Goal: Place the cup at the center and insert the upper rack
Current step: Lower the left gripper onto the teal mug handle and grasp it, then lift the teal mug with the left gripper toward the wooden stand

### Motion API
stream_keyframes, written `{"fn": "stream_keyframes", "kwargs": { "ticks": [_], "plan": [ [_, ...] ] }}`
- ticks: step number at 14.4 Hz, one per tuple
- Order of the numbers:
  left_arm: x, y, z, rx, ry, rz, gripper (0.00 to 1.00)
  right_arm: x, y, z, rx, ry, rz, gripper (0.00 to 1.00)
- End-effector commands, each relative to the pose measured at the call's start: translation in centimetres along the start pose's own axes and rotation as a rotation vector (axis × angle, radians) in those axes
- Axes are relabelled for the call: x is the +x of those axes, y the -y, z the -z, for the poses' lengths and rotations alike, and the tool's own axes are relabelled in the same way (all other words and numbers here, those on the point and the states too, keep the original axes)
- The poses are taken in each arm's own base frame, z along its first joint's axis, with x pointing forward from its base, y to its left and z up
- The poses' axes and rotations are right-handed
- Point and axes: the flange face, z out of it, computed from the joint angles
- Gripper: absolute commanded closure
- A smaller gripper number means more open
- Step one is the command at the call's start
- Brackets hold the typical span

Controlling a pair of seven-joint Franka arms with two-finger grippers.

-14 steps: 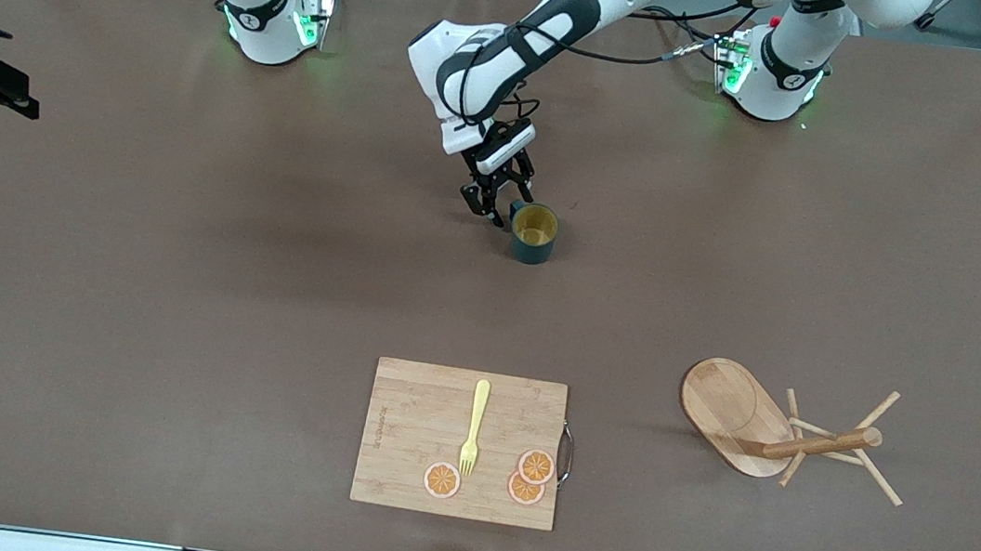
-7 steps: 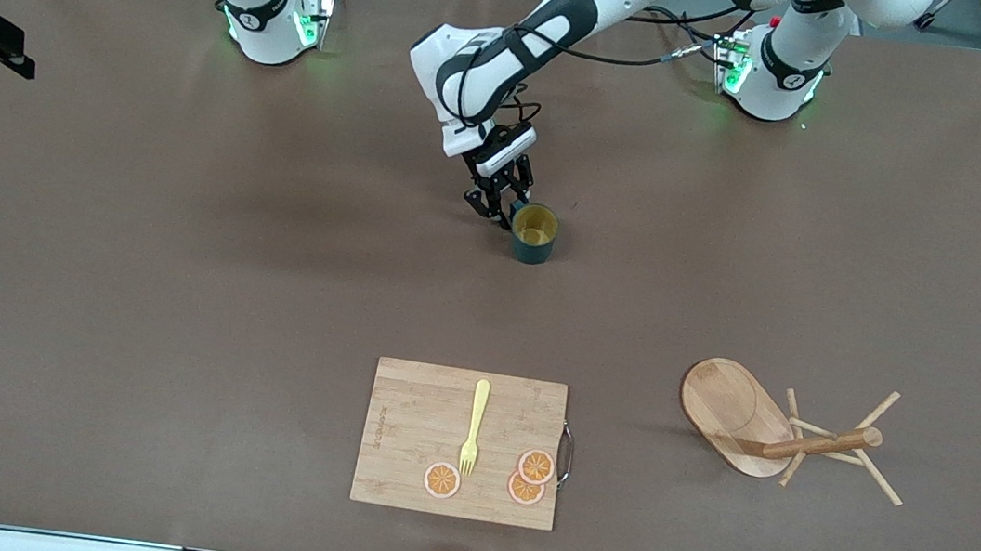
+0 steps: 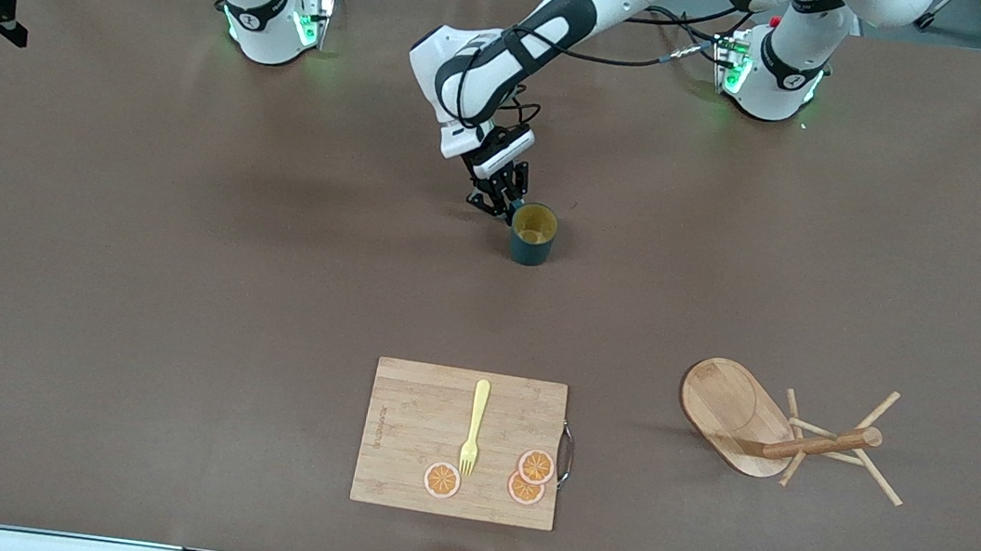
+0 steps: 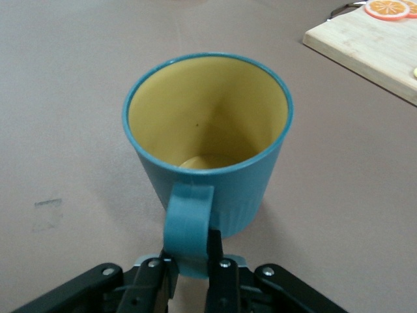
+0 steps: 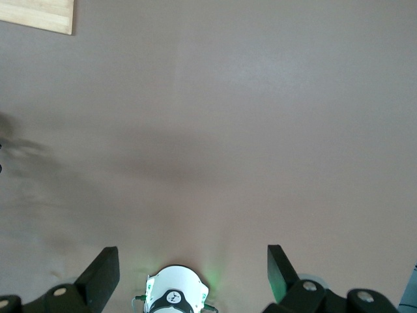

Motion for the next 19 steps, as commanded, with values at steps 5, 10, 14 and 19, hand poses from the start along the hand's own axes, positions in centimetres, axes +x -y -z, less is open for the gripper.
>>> {"fn": "stream_keyframes", "kwargs": {
  "ticks": [5,10,14,19],
  "plan": [
    [12.9,-6.6,4.9,0.044,0.137,0.064,1.0,-1.7,-0.4,-0.1,0.035,-0.023,-0.056,0.0],
    [26.2,-8.2,7.1,0.104,0.345,0.102,1.0,-2.0,-0.5,-0.1,0.04,-0.012,-0.164,0.0],
    [38.2,-8.7,6.6,0.108,0.561,0.145,0.99,-2.3,-0.4,0.4,0.038,-0.017,-0.163,0.0],
    [47.6,-8.6,2.8,0.087,0.807,0.179,1.0,-2.5,-0.6,0.8,0.033,-0.027,-0.153,0.0]
  ]
}}
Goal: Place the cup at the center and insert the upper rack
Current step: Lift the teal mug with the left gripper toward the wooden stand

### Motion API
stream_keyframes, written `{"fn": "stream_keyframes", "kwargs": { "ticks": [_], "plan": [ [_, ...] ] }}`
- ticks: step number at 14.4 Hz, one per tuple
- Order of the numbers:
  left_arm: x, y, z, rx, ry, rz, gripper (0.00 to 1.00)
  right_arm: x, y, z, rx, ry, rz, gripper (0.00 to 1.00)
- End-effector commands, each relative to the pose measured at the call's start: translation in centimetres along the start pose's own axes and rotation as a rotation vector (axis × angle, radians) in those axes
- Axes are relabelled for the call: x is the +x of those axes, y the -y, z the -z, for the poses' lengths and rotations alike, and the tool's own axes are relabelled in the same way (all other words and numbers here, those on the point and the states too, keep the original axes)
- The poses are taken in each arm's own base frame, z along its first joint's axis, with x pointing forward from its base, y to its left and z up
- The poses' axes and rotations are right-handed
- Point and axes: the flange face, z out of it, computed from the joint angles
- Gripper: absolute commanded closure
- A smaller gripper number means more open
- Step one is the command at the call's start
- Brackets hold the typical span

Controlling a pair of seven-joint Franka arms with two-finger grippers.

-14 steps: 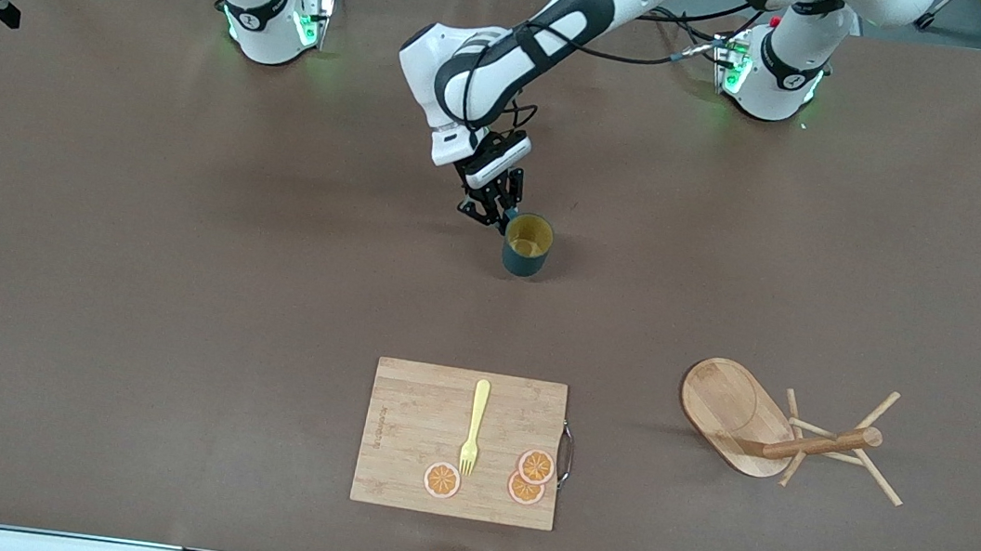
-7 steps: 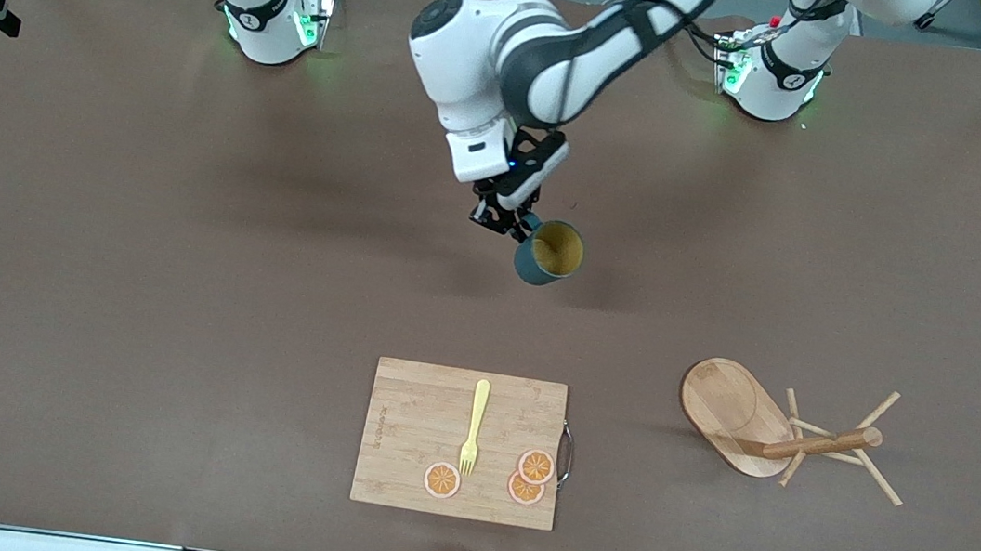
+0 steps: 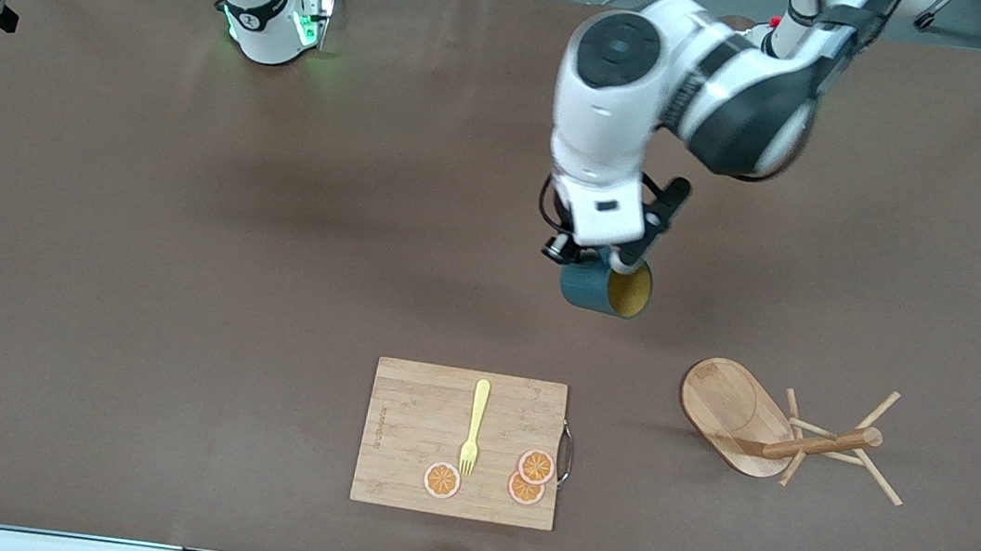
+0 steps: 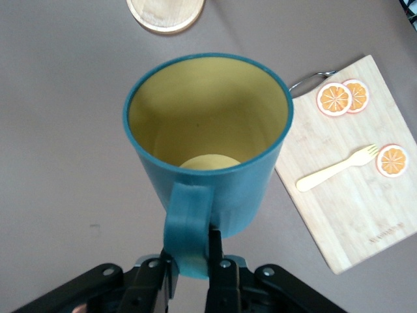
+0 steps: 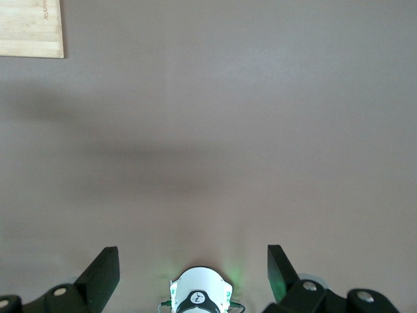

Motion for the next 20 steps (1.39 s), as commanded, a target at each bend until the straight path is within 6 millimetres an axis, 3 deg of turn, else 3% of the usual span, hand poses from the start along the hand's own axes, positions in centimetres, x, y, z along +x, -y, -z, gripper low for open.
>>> {"fn": "stream_keyframes", "kwargs": {
  "ticks": [1,6,13,17,20],
  "plan": [
    [2.8,-0.4,0.5,0.005,0.115,-0.016,1.0,-0.8,0.1,0.4,0.01,-0.013,0.0,0.0],
    [10.6,-0.6,1.1,-0.04,0.306,-0.003,1.0,-1.0,0.3,0.1,0.008,0.009,0.005,0.0],
    [21.4,0.5,1.2,-0.15,0.594,0.08,0.99,-1.1,0.7,-0.1,0.004,0.024,0.014,0.0],
    [28.6,2.0,0.1,-0.226,0.76,0.19,0.99,-1.1,0.5,-0.2,0.005,0.03,0.042,0.0],
    [32.9,2.6,-2.3,-0.279,0.901,0.275,0.99,-1.0,0.5,0.0,0.006,0.025,0.042,0.0]
  ]
}}
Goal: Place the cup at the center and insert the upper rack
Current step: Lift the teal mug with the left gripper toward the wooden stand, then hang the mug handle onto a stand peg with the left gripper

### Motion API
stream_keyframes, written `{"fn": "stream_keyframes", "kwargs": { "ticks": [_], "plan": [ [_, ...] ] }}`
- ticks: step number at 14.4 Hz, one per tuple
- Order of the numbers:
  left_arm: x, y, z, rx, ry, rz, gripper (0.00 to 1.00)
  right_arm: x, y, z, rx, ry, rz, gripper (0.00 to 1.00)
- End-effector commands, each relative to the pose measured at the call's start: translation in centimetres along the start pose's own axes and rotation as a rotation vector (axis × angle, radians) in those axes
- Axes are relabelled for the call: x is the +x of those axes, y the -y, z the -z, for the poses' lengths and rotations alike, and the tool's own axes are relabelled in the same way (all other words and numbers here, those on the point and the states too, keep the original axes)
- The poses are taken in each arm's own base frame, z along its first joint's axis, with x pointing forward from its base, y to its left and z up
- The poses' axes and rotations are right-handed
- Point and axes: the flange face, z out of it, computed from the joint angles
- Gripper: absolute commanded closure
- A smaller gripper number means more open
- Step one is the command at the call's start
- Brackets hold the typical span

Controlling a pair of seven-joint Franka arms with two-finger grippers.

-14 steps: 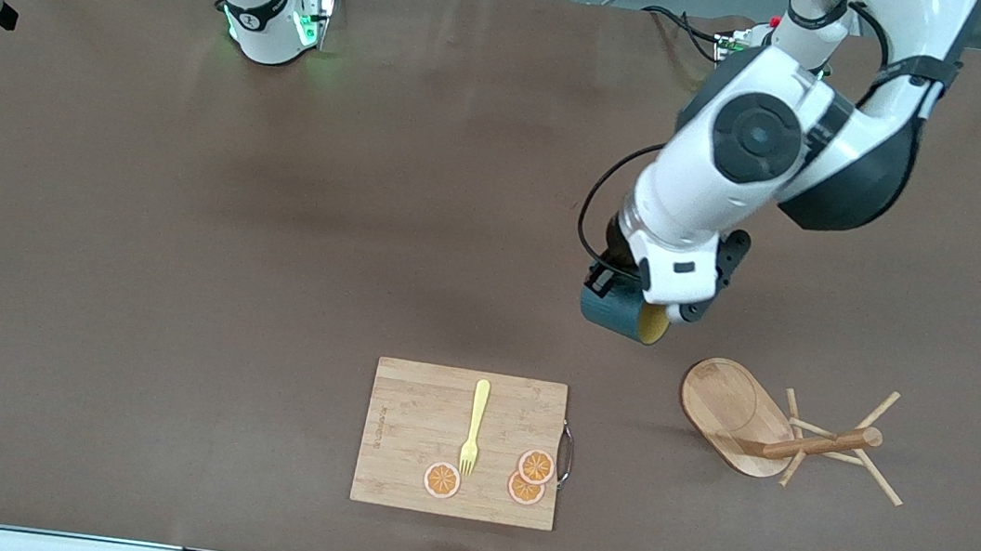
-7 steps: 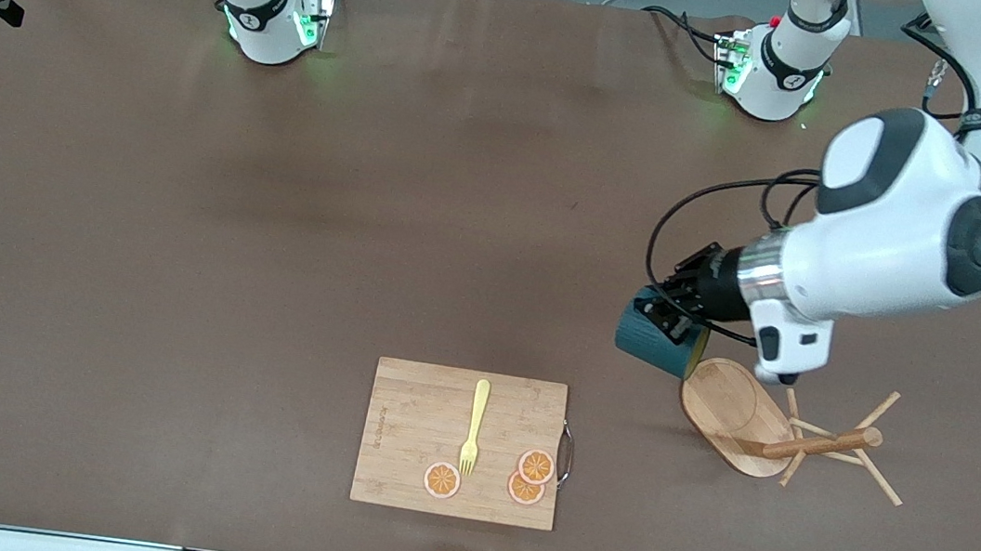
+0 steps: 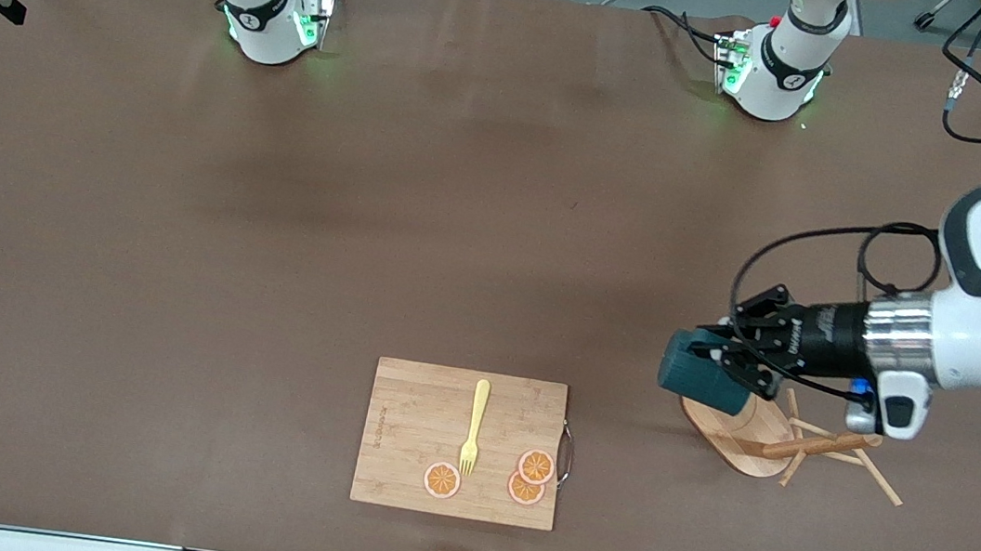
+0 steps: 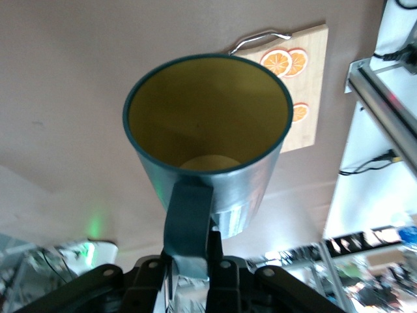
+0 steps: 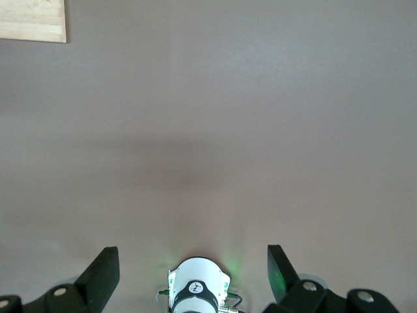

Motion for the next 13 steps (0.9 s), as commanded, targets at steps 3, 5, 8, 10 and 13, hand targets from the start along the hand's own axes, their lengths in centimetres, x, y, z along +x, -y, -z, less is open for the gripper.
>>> {"fn": "stream_keyframes", "kwargs": {
  "ticks": [3,5,8,10,13],
  "plan": [
    [5.2,-0.4,2.0,-0.083,0.163,0.073,0.99,-0.5,0.1,0.9,0.002,-0.022,0.012,0.0],
    [6.8,-0.3,2.0,-0.084,0.168,0.09,0.99,-0.4,-0.1,0.9,0.002,-0.022,0.009,0.0],
    [8.9,-0.1,2.3,-0.092,0.175,0.117,0.99,-0.2,-0.4,1.0,-0.001,-0.022,0.053,0.0],
    [9.9,0.2,3.3,-0.107,0.174,0.133,0.99,-0.2,-0.7,1.0,-0.005,-0.021,0.052,0.0],
    [11.3,0.6,4.7,-0.134,0.203,0.16,0.99,0.1,-0.6,0.8,-0.005,-0.018,0.054,0.0]
  ]
}}
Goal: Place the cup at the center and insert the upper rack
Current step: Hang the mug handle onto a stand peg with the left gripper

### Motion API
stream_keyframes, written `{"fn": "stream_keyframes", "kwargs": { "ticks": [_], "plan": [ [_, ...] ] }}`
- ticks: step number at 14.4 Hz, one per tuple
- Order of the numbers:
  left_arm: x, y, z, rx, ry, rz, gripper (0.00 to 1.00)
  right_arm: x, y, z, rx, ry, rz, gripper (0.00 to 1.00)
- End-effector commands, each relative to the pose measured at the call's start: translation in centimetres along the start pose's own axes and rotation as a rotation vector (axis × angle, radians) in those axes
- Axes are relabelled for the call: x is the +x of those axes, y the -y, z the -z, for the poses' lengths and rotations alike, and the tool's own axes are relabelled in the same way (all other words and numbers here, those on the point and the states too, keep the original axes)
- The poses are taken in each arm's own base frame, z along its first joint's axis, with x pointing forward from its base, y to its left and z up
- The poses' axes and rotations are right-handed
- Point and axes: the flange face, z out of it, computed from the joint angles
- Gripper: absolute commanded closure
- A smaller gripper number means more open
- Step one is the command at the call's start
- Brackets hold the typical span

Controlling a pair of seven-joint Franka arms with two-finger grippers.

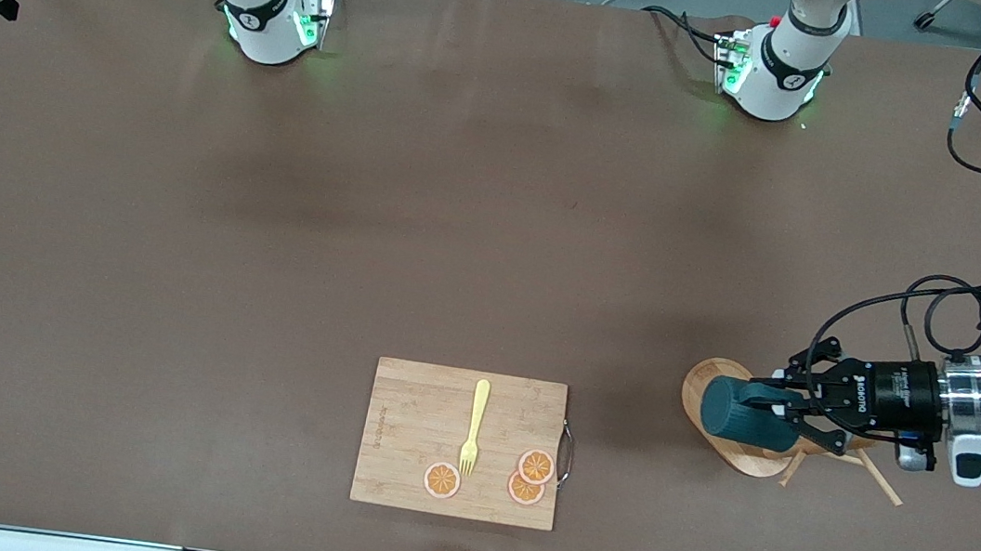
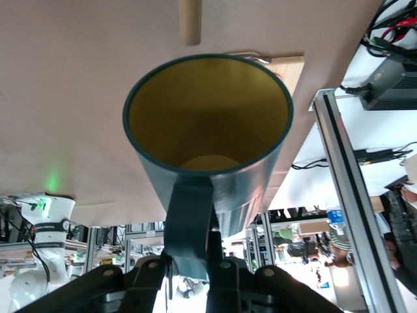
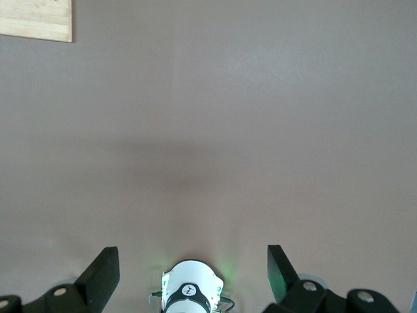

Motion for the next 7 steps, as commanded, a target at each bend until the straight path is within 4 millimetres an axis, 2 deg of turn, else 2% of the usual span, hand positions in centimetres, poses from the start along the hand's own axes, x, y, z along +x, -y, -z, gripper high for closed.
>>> {"fn": "stream_keyframes", "kwargs": {
  "ticks": [1,2,4,7],
  "plan": [
    [1.2,0.0,1.5,-0.012,0.046,0.016,0.99,0.4,-0.3,0.2,-0.003,0.001,0.012,0.0],
    [1.5,0.0,1.5,-0.011,0.054,0.021,0.99,0.8,-0.3,0.6,-0.005,-0.006,0.012,0.0],
    [2.4,0.0,1.1,-0.007,0.063,0.034,0.99,1.4,-0.2,0.4,-0.001,0.024,0.008,0.0],
    [3.7,-0.1,1.1,-0.014,0.086,0.06,0.99,1.3,0.3,0.6,0.009,0.021,0.005,0.0]
  ]
}}
